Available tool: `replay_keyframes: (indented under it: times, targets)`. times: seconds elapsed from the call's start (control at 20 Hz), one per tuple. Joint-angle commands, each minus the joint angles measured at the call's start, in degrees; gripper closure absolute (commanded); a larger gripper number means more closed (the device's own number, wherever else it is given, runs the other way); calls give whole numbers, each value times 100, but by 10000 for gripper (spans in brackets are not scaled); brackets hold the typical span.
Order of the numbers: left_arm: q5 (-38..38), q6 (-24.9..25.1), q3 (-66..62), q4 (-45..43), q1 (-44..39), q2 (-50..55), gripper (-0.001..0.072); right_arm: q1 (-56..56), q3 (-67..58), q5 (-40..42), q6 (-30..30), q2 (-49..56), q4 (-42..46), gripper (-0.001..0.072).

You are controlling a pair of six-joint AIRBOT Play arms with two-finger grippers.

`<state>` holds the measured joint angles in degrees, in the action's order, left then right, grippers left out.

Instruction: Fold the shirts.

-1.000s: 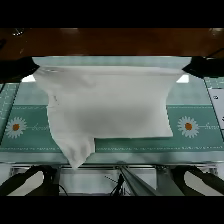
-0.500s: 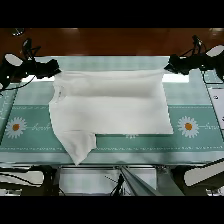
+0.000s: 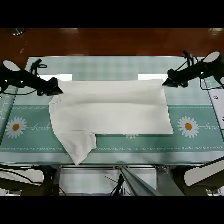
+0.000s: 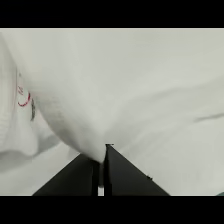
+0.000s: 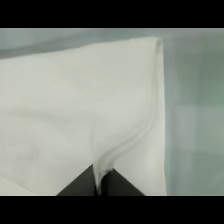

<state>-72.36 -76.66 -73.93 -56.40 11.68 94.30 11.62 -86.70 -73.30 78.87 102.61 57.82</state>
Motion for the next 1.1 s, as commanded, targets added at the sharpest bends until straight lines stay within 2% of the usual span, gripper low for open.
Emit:
replay_keyframes:
  times: [0.0, 0.05, 0.1, 0.2, 0.3, 0.45, 0.6, 0.75, 0.85, 0.95, 1.05]
  targets:
    - [-520, 28, 319, -15, -4, 57, 465, -35, 518, -131, 160, 15, 146, 644]
    - [-743, 13, 289, -20, 4, 52, 58, -28, 516, -179, 358, 4, 149, 350]
    - [-997, -4, 195, -125, 26, 42, 5, -9, 450, -352, 398, -20, 149, 74]
    - [-1172, -306, 44, -608, 149, -208, 5, 87, 247, -826, 474, -203, 243, 88]
    - [-1178, -402, 46, -1029, 426, -734, 5, 251, 236, -1016, 511, -719, 651, 88]
    - [-1152, -422, 564, -1333, 1064, -1622, 5, 542, 846, -584, 807, -1784, 1362, 88]
    - [-1003, -507, 1978, -1292, 1926, -2363, 5, 721, 2396, 396, 704, -2907, 868, 88]
    - [-704, -393, 3580, -763, 2422, -2909, 5, 629, 4019, 1036, 101, -3864, -229, 88]
    - [-474, -345, 4242, -1141, 2426, -3095, 5, 564, 4774, 1176, -186, -4273, -776, 88]
    - [-457, -328, 4478, -1346, 2435, -3104, 5, 444, 5189, 1200, -210, -4511, -822, 88]
    - [-428, -116, 4638, -787, 2422, -3117, 5, 310, 5372, 1222, -201, -4642, -848, 88]
